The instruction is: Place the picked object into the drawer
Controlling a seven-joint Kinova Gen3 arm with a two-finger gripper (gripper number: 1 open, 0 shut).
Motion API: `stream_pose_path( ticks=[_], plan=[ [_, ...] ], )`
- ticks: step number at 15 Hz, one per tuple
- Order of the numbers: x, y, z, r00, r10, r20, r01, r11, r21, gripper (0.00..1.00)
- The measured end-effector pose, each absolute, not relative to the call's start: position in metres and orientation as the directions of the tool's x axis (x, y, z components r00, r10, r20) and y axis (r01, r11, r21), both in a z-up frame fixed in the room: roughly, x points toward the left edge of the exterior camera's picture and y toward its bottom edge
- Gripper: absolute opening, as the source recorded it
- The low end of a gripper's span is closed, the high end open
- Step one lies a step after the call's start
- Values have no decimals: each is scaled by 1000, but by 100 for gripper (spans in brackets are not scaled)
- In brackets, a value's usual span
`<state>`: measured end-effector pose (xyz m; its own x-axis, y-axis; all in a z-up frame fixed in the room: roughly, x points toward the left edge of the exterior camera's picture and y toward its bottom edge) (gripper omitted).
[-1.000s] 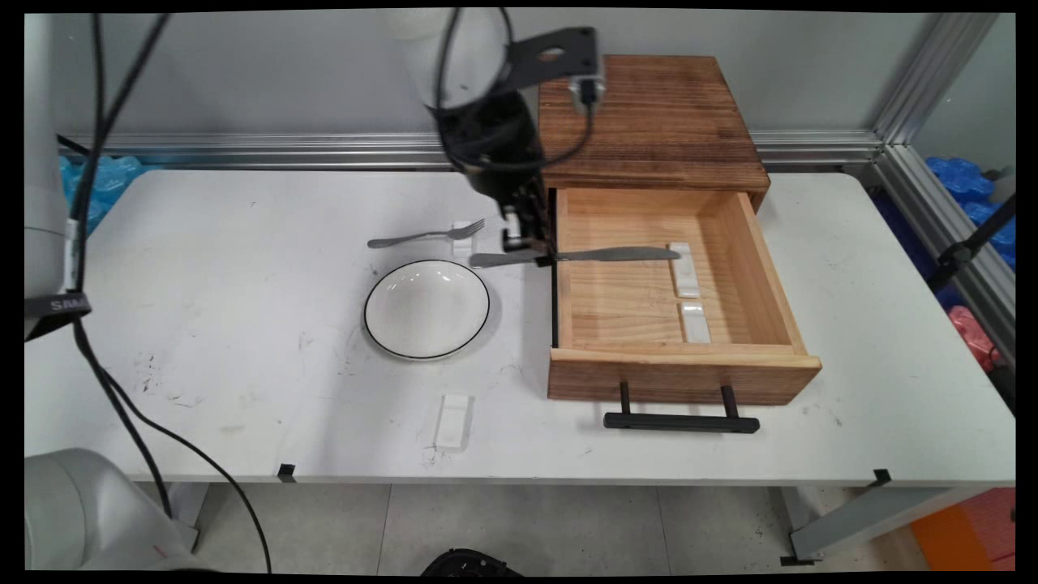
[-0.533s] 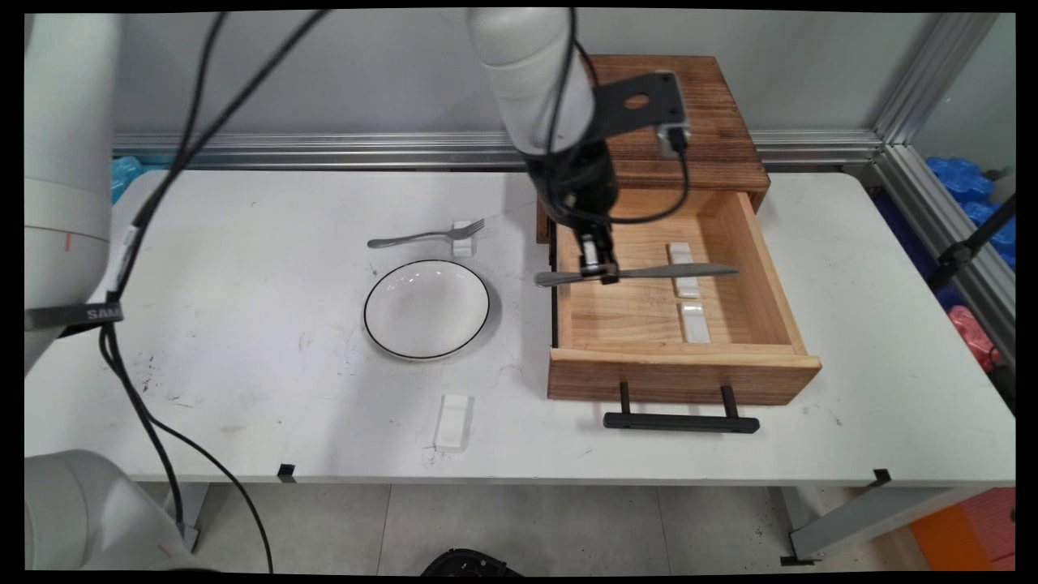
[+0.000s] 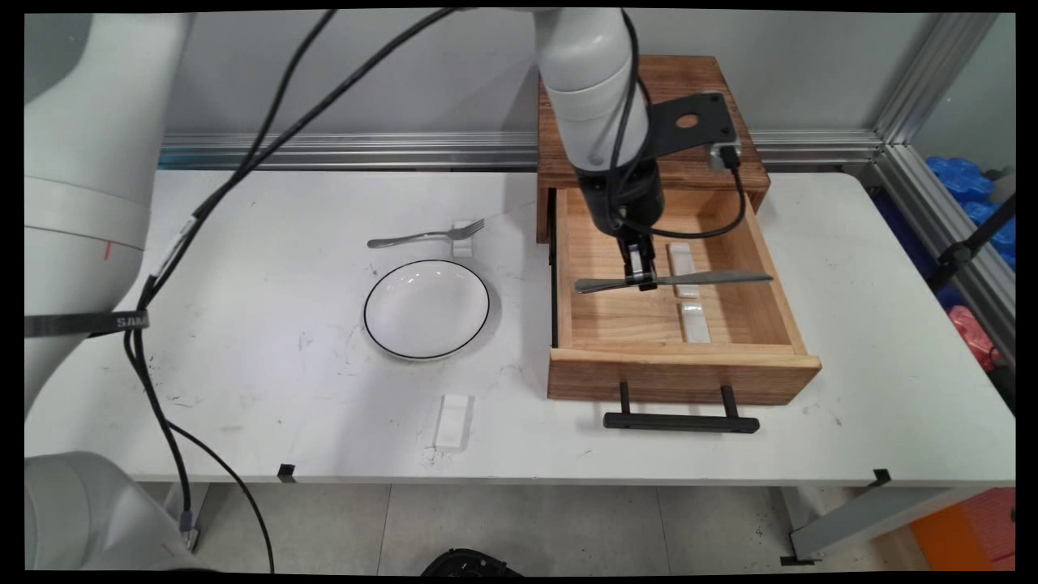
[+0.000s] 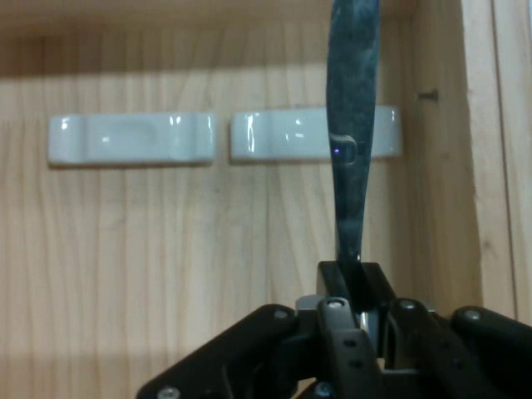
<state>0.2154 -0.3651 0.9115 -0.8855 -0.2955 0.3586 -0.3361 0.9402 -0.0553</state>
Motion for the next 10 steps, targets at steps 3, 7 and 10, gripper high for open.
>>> stream_pose_path(
  ticks=[3, 7, 10],
  plan=[
    [207, -373, 905, -887, -296, 356, -333, 942, -45, 0],
    [202, -379, 892, -889, -293, 352, -325, 945, -34, 0],
    [201, -381, 881, -892, -292, 345, -320, 947, -27, 0]
  ],
)
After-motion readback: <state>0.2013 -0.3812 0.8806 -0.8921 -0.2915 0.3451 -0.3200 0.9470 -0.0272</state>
